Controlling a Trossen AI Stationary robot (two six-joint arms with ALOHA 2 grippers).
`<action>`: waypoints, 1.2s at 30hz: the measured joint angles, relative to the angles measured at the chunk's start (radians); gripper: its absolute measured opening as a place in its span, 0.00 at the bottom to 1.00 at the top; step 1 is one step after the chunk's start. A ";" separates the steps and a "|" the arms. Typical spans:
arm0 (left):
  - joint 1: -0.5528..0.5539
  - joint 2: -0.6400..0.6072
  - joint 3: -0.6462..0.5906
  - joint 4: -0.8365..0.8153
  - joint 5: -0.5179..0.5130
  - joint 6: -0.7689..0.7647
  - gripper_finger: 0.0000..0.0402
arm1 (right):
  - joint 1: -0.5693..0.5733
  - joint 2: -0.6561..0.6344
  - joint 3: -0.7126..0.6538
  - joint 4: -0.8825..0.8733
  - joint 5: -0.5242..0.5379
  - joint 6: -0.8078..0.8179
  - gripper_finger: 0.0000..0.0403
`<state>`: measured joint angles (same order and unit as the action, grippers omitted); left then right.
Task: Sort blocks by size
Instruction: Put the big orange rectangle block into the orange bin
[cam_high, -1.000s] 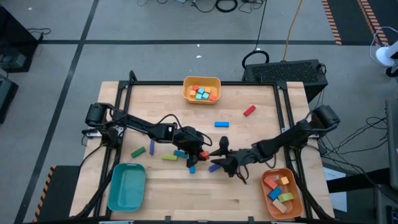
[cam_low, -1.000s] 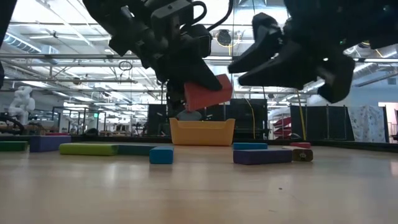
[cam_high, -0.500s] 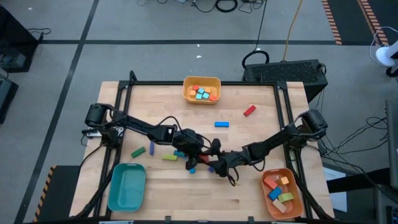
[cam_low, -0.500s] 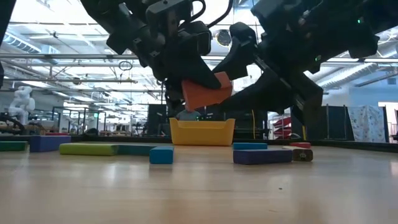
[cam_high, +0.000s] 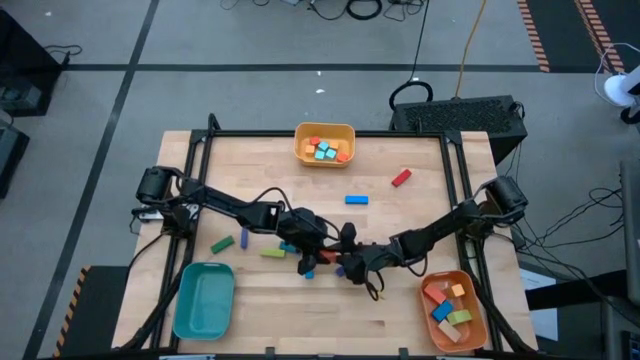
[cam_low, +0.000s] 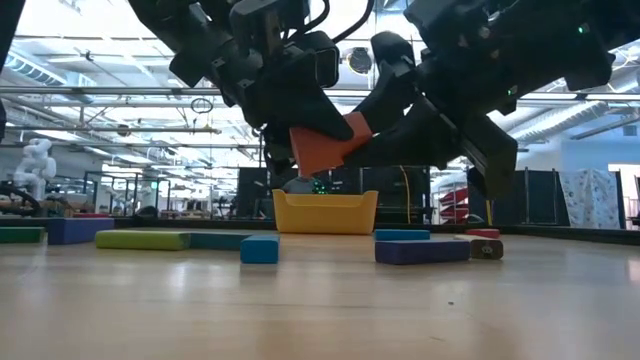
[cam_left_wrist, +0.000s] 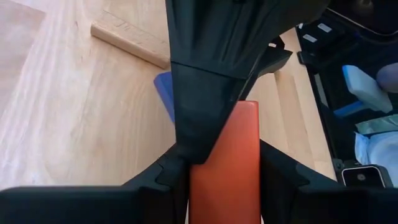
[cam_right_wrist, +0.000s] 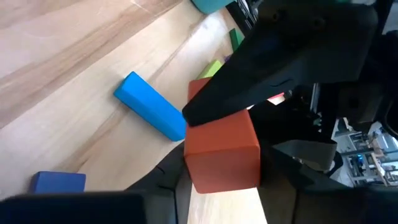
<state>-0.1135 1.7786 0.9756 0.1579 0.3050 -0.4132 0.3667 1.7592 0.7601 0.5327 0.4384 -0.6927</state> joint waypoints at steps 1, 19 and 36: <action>0.000 0.000 0.000 0.001 -0.002 0.000 0.33 | 0.002 0.000 0.000 -0.003 0.002 -0.002 0.30; 0.037 0.000 0.000 -0.029 -0.072 0.002 0.80 | 0.015 -0.045 0.000 -0.151 0.005 0.112 0.30; 0.047 -0.118 0.000 -0.310 -0.247 -0.024 0.80 | 0.023 -0.465 -0.002 -0.698 -0.139 0.588 0.30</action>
<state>-0.0662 1.6606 0.9759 -0.1518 0.0576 -0.4371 0.3901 1.2941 0.7586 -0.1654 0.2996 -0.1048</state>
